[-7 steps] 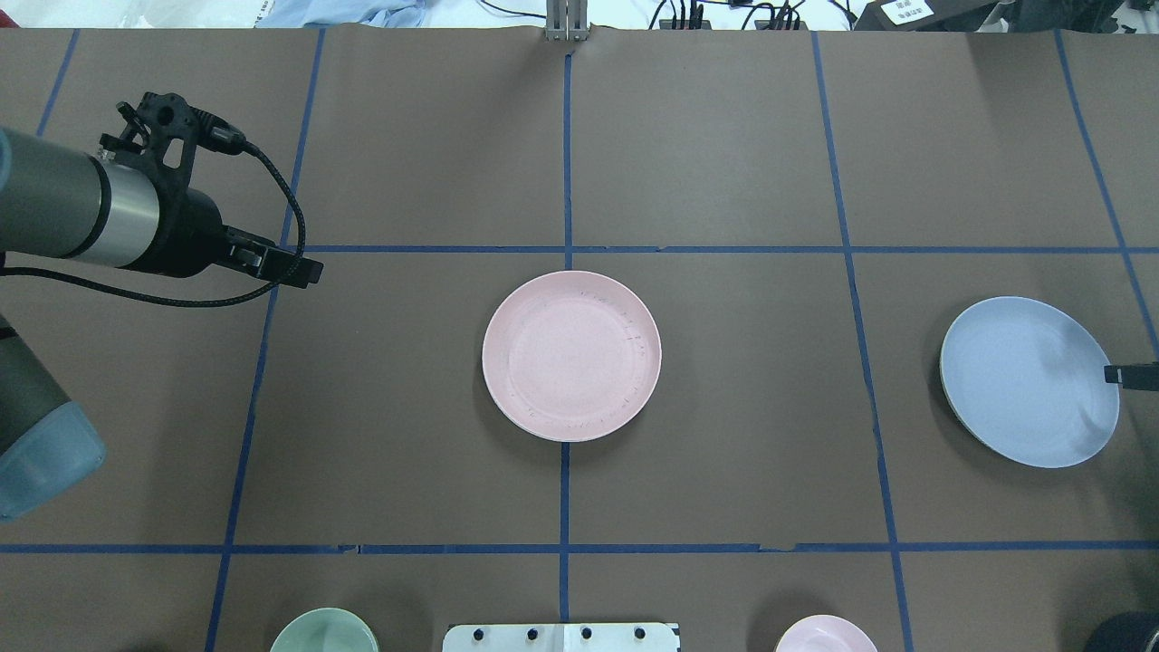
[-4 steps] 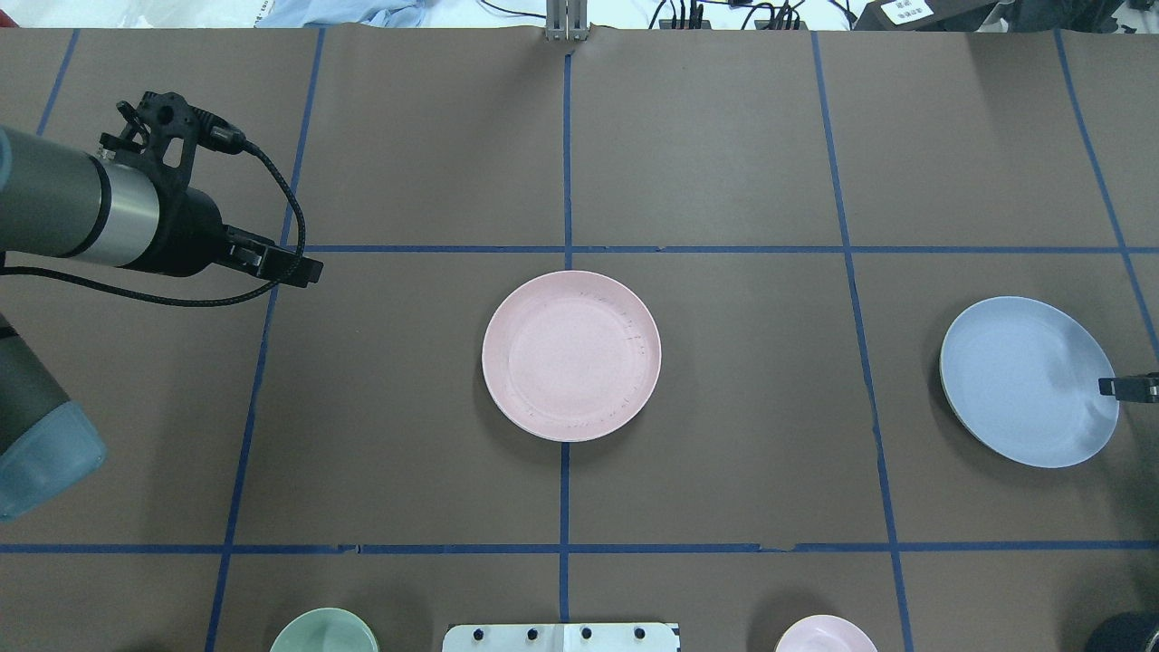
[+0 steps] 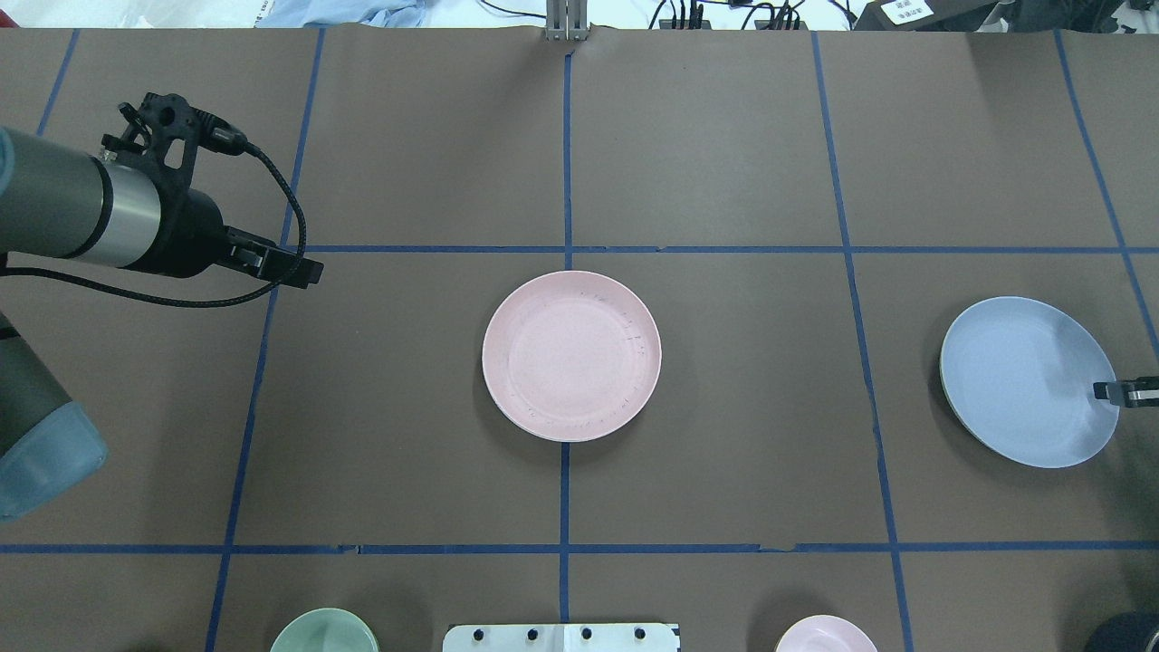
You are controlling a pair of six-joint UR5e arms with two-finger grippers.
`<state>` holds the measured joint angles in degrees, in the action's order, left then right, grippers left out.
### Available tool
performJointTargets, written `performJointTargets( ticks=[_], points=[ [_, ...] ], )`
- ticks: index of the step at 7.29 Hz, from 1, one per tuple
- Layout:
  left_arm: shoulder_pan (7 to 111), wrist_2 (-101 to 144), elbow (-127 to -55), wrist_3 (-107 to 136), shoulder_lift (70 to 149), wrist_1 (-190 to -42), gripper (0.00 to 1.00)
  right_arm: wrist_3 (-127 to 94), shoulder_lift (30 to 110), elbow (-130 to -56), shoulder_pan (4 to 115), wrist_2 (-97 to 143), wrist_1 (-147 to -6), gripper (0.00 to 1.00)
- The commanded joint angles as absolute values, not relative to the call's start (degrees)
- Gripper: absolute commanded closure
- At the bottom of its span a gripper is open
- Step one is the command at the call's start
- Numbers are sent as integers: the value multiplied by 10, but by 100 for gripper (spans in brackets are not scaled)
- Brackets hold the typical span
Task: Stack three plates with pink and blue
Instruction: 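Grip the rim of the light blue plate with the right gripper and lift it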
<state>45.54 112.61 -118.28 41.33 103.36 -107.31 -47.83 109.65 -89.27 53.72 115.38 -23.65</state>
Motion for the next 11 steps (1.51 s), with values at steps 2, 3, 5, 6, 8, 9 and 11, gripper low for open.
performJointTargets(
  ticks=[2,3,5,6,8,9,11],
  points=[
    [455,1127,-1181,414,1034,-1074,0,-543,1081,-945,538,1160,-242,100],
    [455,1126,-1181,414,1034,-1074,0,-577,1062,-959,541,1161,-244,100],
    [455,1127,-1181,414,1034,-1073,0,-649,993,-971,546,1185,-259,100],
    [455,1128,-1182,416,1034,-1074,0,-713,975,-1004,545,1190,-266,100],
    [454,1129,-1182,417,1034,-1075,0,-791,931,-1069,520,1180,-329,100],
    [454,1129,-1182,419,1035,-1075,0,-806,891,-1096,494,1154,-402,100],
    [454,1129,-1183,422,1036,-1076,0,-834,798,-1126,411,1063,-564,100]
  ],
)
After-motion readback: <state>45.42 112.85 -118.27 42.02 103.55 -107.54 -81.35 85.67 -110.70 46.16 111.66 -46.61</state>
